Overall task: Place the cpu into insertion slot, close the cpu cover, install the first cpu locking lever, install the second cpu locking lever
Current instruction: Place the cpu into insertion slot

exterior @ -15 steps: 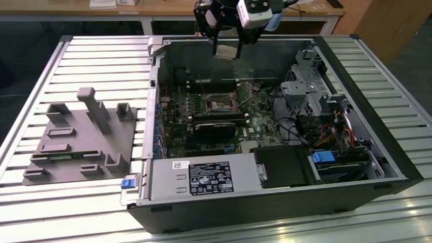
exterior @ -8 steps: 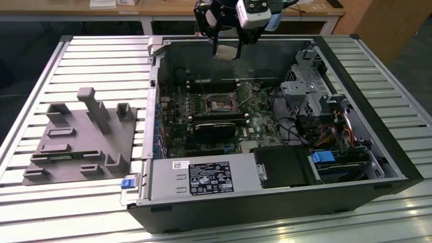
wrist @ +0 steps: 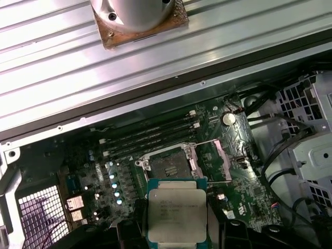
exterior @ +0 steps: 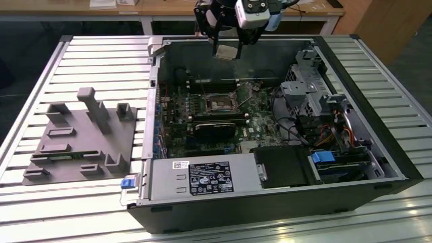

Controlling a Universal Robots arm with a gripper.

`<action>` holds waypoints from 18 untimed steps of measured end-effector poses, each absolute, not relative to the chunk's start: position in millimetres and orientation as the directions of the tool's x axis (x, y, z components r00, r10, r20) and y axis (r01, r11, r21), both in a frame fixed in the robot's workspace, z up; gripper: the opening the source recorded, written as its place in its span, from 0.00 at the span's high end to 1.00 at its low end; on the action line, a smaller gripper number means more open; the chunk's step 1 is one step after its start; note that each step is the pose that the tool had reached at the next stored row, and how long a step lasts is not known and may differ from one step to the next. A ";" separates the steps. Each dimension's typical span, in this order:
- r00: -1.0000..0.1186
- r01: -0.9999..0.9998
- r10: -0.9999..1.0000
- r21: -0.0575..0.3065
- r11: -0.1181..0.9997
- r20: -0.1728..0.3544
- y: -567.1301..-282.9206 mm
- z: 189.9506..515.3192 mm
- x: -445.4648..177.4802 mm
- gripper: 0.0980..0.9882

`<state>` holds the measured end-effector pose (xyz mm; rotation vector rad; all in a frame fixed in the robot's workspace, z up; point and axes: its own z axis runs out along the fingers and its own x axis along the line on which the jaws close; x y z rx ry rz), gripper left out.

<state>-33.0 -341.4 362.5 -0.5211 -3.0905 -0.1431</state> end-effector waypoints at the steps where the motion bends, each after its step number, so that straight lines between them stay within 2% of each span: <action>1: -0.944 0.331 0.330 0.089 0.940 0.019 -341.4 362.5 -33.0 0.50; 18: -0.921 0.390 0.390 0.089 0.917 0.019 -341.4 362.1 -33.1 0.50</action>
